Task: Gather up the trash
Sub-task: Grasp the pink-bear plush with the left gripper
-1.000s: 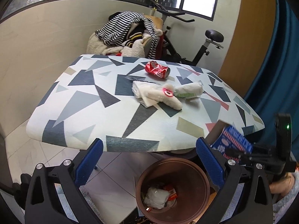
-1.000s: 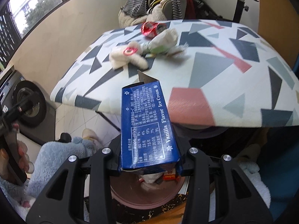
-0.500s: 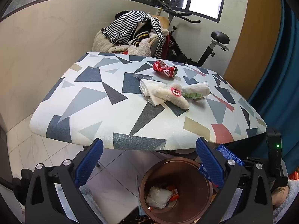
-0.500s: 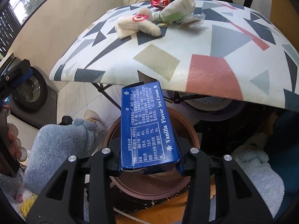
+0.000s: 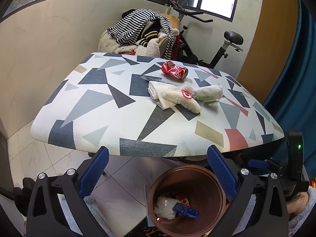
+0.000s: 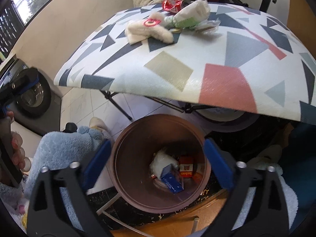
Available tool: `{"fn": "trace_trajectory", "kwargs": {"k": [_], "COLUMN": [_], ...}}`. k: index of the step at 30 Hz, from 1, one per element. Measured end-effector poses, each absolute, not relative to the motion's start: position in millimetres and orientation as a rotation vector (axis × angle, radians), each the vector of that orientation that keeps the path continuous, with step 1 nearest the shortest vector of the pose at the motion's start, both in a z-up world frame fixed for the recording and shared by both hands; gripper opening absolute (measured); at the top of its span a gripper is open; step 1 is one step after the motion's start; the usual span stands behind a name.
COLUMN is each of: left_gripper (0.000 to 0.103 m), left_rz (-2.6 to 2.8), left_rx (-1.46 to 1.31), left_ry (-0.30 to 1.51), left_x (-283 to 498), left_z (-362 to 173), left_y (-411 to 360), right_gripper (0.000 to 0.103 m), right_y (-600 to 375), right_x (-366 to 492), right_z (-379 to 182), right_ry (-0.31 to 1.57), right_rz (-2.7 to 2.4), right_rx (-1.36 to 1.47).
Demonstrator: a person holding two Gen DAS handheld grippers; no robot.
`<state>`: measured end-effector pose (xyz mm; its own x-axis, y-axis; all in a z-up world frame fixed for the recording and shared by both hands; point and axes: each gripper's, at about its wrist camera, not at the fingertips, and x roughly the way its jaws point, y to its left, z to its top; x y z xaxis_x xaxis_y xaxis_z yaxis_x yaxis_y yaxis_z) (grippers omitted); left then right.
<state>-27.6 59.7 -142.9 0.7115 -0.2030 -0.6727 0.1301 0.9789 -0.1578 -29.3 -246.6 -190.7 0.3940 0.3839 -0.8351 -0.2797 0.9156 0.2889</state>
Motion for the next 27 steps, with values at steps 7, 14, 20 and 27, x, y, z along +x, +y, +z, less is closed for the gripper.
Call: {"fn": "trace_trajectory", "kwargs": {"k": [7, 14, 20, 27], "left_gripper": [0.097, 0.097, 0.097, 0.097], "left_rz": [-0.175, -0.167, -0.175, -0.228], "left_rx": [-0.080, -0.063, -0.026, -0.055], "left_ry": [0.765, 0.777, 0.768, 0.759], "left_x": [-25, -19, -10, 10], "left_z": [-146, -149, -145, -143], "left_y": [58, 56, 51, 48], "right_gripper": [0.097, 0.097, 0.097, 0.097], "right_y": [-261, -287, -293, -300], "right_x": [-22, -8, -1, 16], "right_z": [-182, -169, -158, -152], "right_ry": [1.052, 1.004, 0.960, 0.934], "right_rz": [0.364, 0.317, 0.279, 0.256], "right_rx": [0.078, 0.033, -0.041, -0.050]}}
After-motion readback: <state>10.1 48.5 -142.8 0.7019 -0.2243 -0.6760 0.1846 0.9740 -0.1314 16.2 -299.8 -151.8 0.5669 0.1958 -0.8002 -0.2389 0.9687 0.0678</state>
